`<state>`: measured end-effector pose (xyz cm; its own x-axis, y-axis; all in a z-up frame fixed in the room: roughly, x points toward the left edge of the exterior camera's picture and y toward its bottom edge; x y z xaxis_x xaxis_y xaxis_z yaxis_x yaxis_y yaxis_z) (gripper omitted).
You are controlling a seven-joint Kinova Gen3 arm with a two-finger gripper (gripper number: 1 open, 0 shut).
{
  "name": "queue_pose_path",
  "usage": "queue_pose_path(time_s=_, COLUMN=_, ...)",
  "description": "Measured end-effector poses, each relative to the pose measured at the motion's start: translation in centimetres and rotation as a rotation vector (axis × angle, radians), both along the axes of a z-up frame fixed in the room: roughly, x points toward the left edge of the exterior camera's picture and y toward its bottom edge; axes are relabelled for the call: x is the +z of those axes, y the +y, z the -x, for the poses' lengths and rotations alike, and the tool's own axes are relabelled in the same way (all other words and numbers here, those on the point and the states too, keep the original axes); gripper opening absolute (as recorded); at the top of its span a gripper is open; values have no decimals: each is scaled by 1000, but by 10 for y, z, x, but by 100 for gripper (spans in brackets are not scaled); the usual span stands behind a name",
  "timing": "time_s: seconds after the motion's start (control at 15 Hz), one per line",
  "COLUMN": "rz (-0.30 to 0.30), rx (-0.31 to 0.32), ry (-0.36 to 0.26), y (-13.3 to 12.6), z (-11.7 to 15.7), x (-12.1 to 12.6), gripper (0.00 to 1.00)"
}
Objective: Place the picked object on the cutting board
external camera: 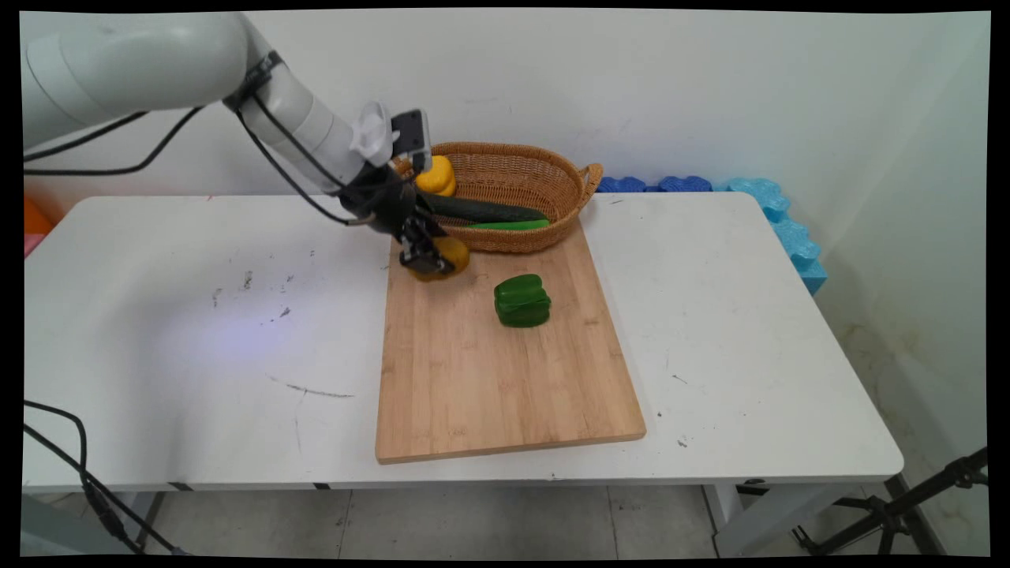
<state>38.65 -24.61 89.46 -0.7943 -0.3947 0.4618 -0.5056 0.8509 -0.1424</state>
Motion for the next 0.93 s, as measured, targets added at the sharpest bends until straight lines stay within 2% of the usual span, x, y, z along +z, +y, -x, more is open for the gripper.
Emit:
queue_pose_path(time_s=0.67, rz=-45, rx=-62, ry=-3, y=11, z=18, x=-51, gripper=0)
queue_pose_path(time_s=0.73, rz=-47, rx=-65, ry=-3, y=11, z=19, x=-55, gripper=100)
queue_pose_path(time_s=0.93, rz=-51, rx=-76, ry=-5, y=12, z=22, x=-64, gripper=100)
